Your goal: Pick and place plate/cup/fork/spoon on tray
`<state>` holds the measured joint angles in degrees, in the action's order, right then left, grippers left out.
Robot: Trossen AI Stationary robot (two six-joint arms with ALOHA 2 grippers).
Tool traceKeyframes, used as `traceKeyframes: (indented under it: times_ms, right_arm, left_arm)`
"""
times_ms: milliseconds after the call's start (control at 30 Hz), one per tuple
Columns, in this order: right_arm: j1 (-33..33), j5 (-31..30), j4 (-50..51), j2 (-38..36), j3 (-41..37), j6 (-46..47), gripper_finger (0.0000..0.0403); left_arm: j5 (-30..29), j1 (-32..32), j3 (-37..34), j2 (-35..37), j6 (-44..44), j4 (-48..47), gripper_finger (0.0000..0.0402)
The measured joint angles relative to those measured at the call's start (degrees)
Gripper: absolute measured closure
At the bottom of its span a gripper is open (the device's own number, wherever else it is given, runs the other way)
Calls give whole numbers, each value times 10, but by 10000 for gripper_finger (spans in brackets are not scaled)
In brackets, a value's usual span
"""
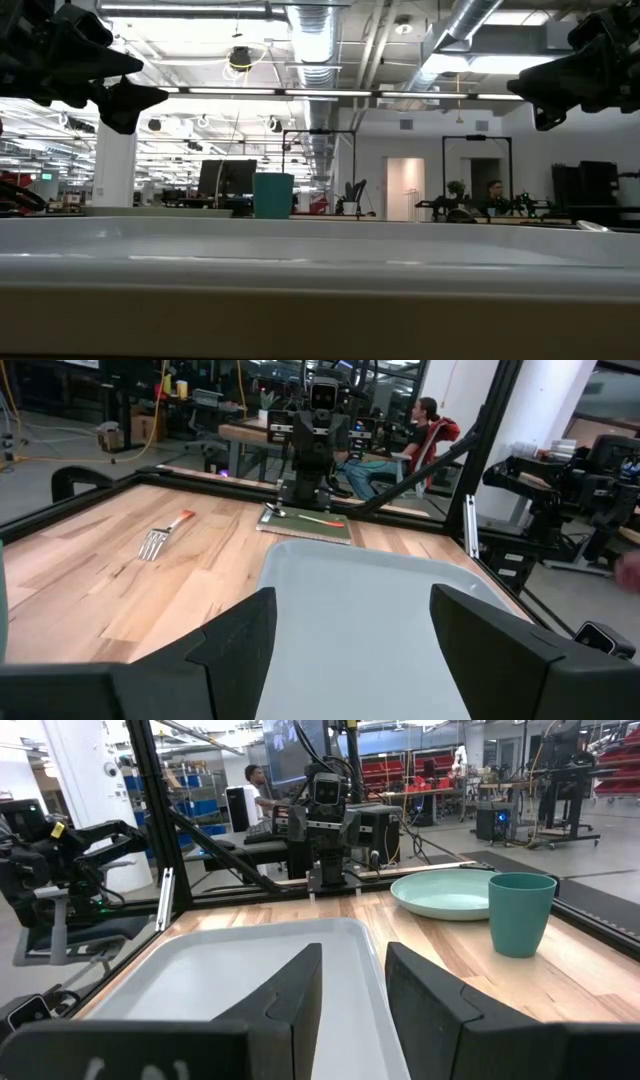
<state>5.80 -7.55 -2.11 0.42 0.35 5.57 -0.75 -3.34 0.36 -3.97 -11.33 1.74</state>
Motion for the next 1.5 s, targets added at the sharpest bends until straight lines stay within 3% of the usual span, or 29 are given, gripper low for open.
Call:
traceKeyframes:
  times_ms: [567,867,1333,1433,1500]
  right_arm:
    - [0,0,0,0,0,1,264]
    - [6,2,-1,0,0,302,264]
    - [4,-4,-14,0,0,345,266]
    - [4,-34,-89,0,3,386,266]
    - [0,-41,-131,1,23,366,266]
  left_arm:
    - [0,0,0,0,0,0,148]
    - [0,0,0,0,0,0,148]
    - [0,0,0,0,0,0,148]
    - [0,0,0,0,0,0,148]
    - [0,0,0,0,0,0,148]
